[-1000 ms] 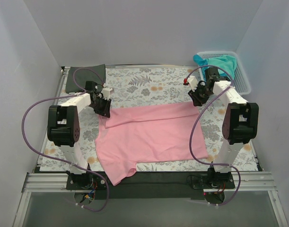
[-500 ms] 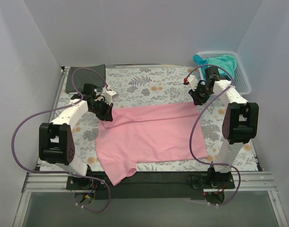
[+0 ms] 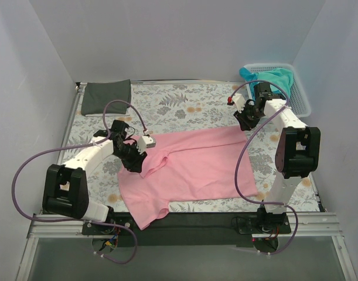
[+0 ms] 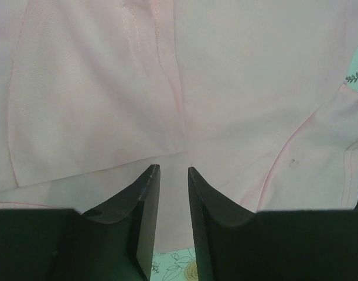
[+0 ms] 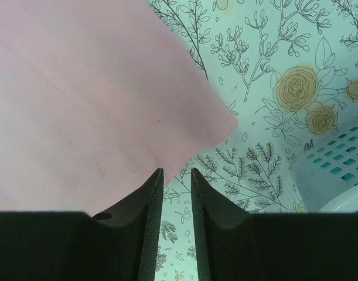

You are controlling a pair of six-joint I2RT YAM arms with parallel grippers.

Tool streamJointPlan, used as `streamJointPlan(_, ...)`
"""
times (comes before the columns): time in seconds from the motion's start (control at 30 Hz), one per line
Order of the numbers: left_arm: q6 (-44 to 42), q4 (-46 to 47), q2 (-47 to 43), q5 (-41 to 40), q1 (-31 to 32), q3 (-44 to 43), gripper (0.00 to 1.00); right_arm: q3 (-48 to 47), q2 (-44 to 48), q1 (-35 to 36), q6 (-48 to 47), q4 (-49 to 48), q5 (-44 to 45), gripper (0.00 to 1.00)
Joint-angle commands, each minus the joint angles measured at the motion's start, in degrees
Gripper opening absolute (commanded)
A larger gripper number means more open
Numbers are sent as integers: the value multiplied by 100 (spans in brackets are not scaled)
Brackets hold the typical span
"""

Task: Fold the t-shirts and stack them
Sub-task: Fold the tshirt

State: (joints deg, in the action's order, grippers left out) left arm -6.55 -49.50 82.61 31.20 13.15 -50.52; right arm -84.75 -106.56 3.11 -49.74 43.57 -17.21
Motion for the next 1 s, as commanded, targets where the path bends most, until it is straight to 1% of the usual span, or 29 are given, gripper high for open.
streamJointPlan(0.0,-234,-130,-263,70,-14,-290,27,-129,48,5,-36,90,-98,28)
streamJointPlan(0.03,2,-113,-176,62,-14,-361,27,-129,31,22,-36,90,-107,28)
streamJointPlan(0.13,179,-87,18,114,-136,-748,26,-208,-31,49,16,73,-142,27)
streamJointPlan(0.23,1030,500,255,27,-225,-1046,26,-471,-250,128,209,64,-186,27)
streamJointPlan(0.27,1607,685,447,-69,-234,-1108,26,-716,-329,145,306,64,-186,27)
streamJointPlan(0.3,1891,1035,545,-279,-260,-1205,26,-831,-417,215,454,64,-186,26)
streamJointPlan(0.37,2357,1292,782,-500,-356,-1424,25,-1078,-724,286,596,37,-160,25)
streamJointPlan(0.4,2716,1485,1035,-649,-374,-1495,25,-1261,-830,338,657,11,-99,24)
streamJointPlan(0.43,2868,1504,1168,-981,-409,-1574,25,-1324,-1048,382,780,-76,-20,24)
streamJointPlan(0.5,3201,1504,1537,-1273,-471,-1794,23,-1412,-1252,453,886,-138,226,21)
streamJointPlan(0.53,3273,1522,1626,-1527,-558,-1838,24,-1421,-1418,462,939,-147,288,20)
streamJointPlan(0.6,3379,1600,1880,-1757,-733,-1865,24,-1334,-1525,471,983,-235,472,20)
streamJointPlan(0.77,3502,1697,2382,-2354,-954,-1812,23,-535,-1403,471,1001,-568,798,20)
streamJointPlan(0.83,3520,1750,2566,-2434,-1033,-1794,23,-332,-1297,480,1036,-858,1000,23)
streamJointPlan(0.93,3564,1777,2629,-2356,-1077,-1873,23,-340,-1209,479,1159,-912,1115,33)
streamJointPlan(0.97,3546,1777,2568,-2251,-1077,-1882,23,-445,-1148,471,1203,-886,1106,38)
